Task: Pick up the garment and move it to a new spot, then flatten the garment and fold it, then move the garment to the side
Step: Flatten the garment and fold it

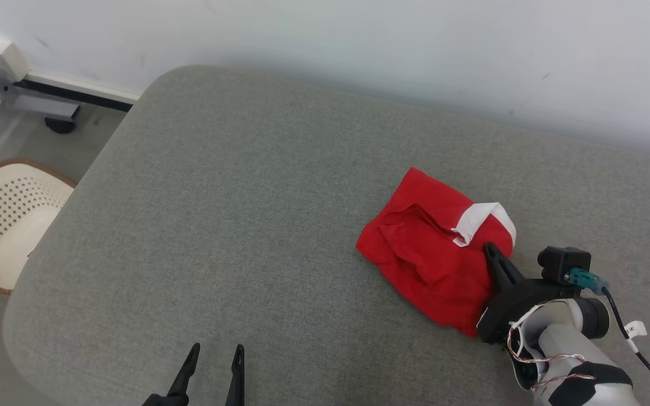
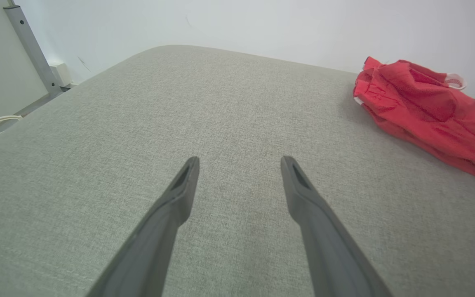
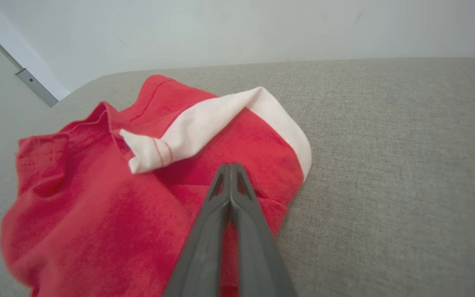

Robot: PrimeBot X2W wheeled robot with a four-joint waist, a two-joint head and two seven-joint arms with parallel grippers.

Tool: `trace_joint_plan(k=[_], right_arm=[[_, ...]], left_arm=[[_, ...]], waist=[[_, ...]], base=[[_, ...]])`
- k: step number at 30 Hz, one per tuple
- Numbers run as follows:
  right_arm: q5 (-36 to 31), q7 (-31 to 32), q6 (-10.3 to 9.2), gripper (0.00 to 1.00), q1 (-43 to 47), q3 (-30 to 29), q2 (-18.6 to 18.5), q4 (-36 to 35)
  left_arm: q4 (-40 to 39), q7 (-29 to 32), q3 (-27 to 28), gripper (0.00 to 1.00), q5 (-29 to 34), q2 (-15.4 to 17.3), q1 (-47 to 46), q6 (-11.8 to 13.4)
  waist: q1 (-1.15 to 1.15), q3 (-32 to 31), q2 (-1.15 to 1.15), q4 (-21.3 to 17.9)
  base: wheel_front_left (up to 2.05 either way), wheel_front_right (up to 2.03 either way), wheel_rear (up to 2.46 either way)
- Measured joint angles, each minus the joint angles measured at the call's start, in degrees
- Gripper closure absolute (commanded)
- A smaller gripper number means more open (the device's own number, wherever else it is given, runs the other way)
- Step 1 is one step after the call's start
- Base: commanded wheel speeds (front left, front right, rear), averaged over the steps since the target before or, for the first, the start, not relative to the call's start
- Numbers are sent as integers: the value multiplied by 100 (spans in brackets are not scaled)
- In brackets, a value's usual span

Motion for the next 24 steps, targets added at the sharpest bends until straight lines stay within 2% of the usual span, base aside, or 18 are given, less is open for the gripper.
trace_joint_plan(k=[11, 24], right_arm=[[-122, -1, 0, 100, -708, -33, 153, 793], [-500, 0, 0, 100, -1418, -223, 197, 1283]], left_arm=[[2, 0, -103, 0, -131, 0, -150, 32], [-4, 0, -319, 0, -298, 0, -271, 107]], waist=[[0, 252, 0, 286], [1, 417, 0, 548]], base=[[0, 0, 0], [0, 0, 0]])
